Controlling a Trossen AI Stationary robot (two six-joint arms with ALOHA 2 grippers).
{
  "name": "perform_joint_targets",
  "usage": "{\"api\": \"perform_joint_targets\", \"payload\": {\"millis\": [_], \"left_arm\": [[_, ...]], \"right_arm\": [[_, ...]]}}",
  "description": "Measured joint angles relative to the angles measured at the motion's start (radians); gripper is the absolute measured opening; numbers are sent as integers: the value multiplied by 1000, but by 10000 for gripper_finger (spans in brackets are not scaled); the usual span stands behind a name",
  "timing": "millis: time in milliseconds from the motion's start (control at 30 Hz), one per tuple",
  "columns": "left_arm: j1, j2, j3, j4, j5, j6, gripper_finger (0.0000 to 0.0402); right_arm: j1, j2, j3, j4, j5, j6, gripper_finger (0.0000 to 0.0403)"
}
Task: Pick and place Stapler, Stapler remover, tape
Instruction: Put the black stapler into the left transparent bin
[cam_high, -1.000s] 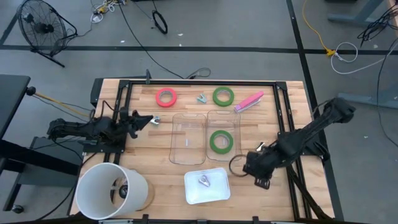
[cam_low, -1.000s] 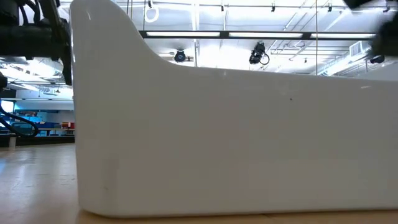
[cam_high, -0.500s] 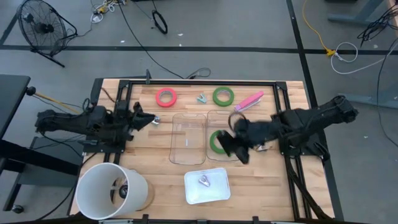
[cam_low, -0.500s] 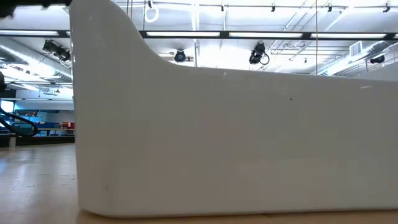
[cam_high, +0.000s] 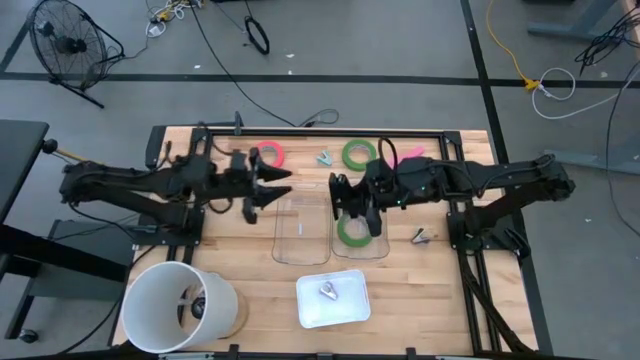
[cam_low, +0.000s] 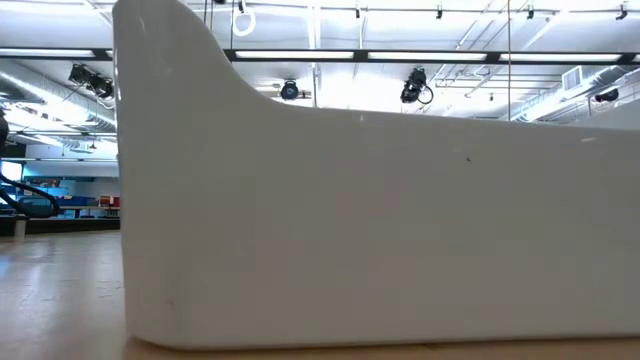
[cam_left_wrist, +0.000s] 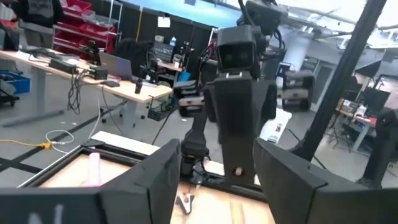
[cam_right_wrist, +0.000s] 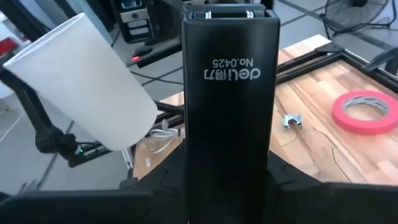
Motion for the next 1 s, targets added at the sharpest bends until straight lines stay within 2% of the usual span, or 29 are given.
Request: {"api": "perform_joint_targets", "payload": {"millis": [233, 400, 600, 1000], "left_arm": [[3, 182, 167, 0, -1, -6, 218], [12, 265, 236, 0, 0, -14, 218], [17, 307, 270, 0, 25, -40, 218], [17, 314, 278, 8, 67, -41, 218]], "right_arm": [[-22, 0, 0, 3, -11, -83, 103], [-26, 0, 0, 10, -31, -114, 103], [-26, -3, 0, 23, -55, -134, 103], [-44, -7, 0, 23, -74, -172, 103]]}}
